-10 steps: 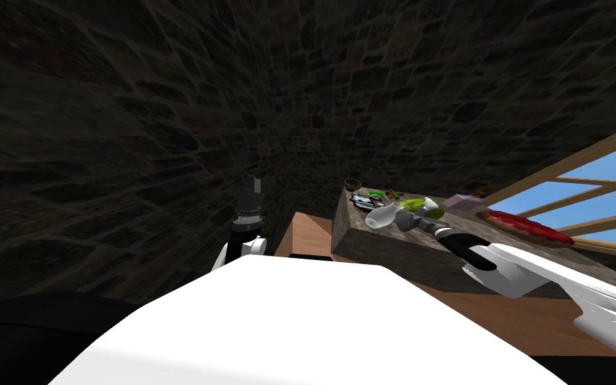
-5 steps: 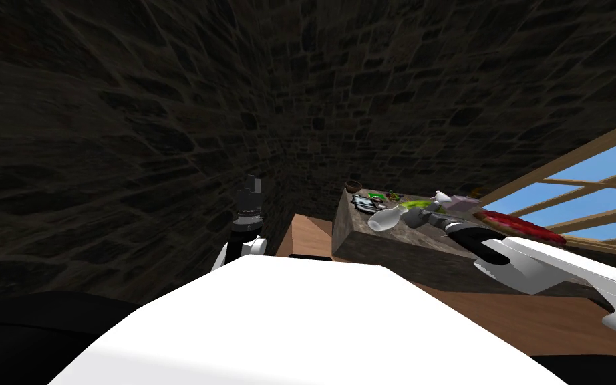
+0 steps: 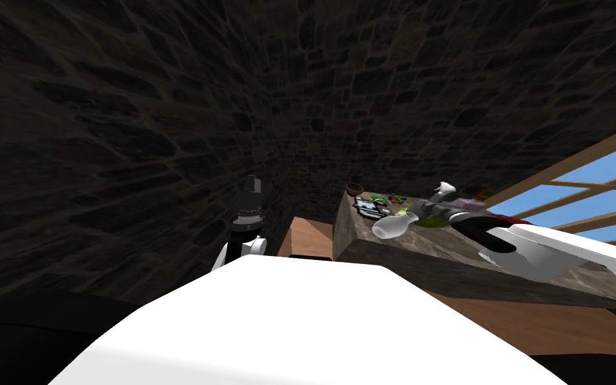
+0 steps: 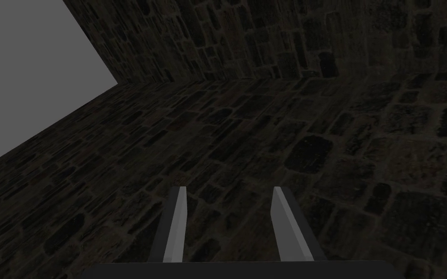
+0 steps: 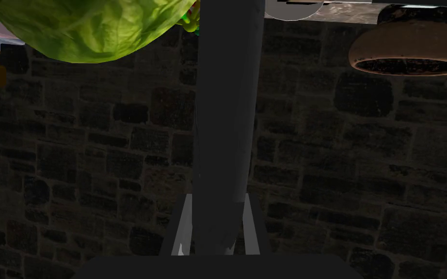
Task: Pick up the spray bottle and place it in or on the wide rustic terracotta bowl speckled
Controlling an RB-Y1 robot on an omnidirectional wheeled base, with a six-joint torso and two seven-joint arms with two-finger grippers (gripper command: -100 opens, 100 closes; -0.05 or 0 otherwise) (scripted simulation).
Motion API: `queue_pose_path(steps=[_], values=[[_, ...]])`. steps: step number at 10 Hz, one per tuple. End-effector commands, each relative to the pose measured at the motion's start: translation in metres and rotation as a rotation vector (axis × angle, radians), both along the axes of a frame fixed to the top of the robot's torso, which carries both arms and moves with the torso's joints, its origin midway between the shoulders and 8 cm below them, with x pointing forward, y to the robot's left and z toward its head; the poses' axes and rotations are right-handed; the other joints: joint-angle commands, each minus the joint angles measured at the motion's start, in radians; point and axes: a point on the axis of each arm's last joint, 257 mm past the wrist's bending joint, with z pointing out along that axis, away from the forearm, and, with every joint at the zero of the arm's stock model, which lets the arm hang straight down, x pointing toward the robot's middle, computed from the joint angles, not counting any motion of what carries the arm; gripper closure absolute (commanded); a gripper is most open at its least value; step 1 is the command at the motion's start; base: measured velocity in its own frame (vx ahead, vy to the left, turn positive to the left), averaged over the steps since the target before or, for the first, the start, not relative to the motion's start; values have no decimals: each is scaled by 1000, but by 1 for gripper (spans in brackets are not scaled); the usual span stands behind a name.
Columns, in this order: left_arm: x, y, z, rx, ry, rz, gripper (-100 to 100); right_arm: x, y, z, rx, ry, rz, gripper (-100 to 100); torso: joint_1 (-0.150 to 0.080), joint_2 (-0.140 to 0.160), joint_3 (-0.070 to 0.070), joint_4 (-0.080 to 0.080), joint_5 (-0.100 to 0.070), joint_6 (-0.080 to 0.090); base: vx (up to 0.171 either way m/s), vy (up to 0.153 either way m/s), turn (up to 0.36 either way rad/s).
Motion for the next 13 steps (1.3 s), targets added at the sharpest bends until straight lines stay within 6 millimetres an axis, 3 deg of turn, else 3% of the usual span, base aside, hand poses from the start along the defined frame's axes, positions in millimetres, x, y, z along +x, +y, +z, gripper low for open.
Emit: queue_pose_path(steps=[1, 7, 13], values=[[0, 0, 0, 0, 0, 0, 0, 7, 7, 10, 0, -5, 11, 100, 0, 0, 0, 0, 0, 0, 146, 39, -5], [0, 0, 0, 0, 0, 0, 0, 36, 50, 30, 40, 5, 80, 100, 1, -4, -3, -2, 0, -3, 174, 38, 5], [0, 0, 0, 0, 0, 0, 0, 55, 100, 27, 127, 43, 150, 100, -5, -5, -4, -2, -2, -5, 183, -13, 22]])
